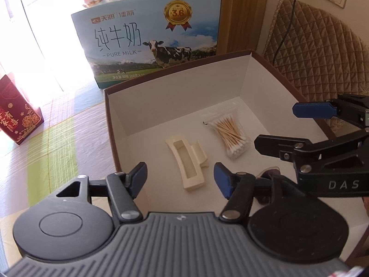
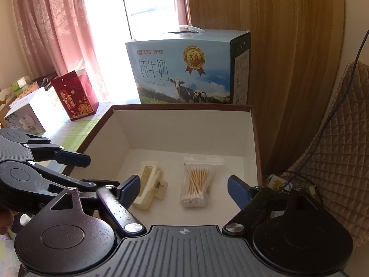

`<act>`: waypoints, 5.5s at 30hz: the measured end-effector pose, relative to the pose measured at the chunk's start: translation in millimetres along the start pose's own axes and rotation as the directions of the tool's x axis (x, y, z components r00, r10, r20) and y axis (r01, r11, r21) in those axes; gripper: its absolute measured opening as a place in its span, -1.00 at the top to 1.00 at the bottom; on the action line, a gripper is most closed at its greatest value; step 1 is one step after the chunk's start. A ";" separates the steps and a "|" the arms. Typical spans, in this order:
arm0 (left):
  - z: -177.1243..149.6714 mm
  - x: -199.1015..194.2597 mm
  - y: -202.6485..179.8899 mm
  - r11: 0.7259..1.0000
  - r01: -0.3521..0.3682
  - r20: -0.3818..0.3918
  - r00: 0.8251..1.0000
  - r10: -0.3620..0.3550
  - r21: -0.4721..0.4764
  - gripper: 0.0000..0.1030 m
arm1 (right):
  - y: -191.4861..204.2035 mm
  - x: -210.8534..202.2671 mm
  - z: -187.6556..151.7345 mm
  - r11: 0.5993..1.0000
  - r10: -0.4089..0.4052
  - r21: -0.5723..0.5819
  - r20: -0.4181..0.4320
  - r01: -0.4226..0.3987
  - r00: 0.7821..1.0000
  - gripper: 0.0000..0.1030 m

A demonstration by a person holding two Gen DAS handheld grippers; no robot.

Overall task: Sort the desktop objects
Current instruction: 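Withdraw both tools from the box back over the table, then move left tool toward the purple tube while right tool approaches clear cup, then grasp the purple tube with left tool while right tool grasps clear cup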

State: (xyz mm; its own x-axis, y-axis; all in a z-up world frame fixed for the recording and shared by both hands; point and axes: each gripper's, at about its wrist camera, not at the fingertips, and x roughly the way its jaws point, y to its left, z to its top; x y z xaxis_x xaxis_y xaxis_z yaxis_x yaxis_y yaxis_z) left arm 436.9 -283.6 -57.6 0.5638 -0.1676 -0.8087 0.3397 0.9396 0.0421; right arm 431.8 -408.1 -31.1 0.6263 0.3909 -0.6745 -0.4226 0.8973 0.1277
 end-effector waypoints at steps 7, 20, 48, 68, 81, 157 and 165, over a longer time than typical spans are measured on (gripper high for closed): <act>-9.2 -24.6 -1.2 1.000 0.002 0.026 1.000 -0.001 -0.012 -0.33 | 4.5 -22.5 -6.2 1.000 0.003 0.026 0.009 -0.004 1.000 -0.96; -41.4 -81.1 -5.2 0.996 0.030 0.051 0.998 -0.026 -0.080 -0.68 | 25.9 -73.0 -30.4 0.998 0.013 0.053 0.020 -0.014 1.000 -0.96; -121.2 -187.7 18.9 0.983 -0.034 0.063 0.997 0.046 -0.178 -0.91 | 89.2 -154.5 -79.9 0.997 -0.001 0.071 0.030 -0.001 1.000 -0.97; -183.8 -225.0 27.9 0.980 -0.040 0.018 0.999 0.044 -0.196 -0.91 | 129.8 -168.3 -124.6 0.998 0.030 0.059 -0.042 -0.027 0.999 -0.97; -234.1 -239.0 60.6 0.948 -0.103 -0.062 0.994 0.088 -0.300 -0.91 | 173.9 -142.0 -143.2 0.991 0.132 0.026 -0.135 -0.130 0.982 -0.97; -310.4 -158.5 214.6 0.985 -0.079 -0.134 0.989 0.059 -0.151 -0.75 | 327.3 5.8 -191.3 0.969 0.123 -0.175 -0.257 -0.171 0.959 0.02; -300.0 -146.5 203.2 0.999 0.026 -0.066 0.997 -0.028 -0.028 -0.55 | 274.1 -18.4 -197.1 0.999 0.020 -0.035 -0.249 -0.030 0.968 0.02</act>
State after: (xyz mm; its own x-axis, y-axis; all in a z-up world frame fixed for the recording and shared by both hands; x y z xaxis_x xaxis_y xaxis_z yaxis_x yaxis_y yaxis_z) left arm 197.5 21.4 -106.5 0.5033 -0.1736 -0.8465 0.3330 0.9429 0.0047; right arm 175.3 -209.8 -127.1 0.4347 0.3453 -0.8318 -0.4638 0.8775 0.1219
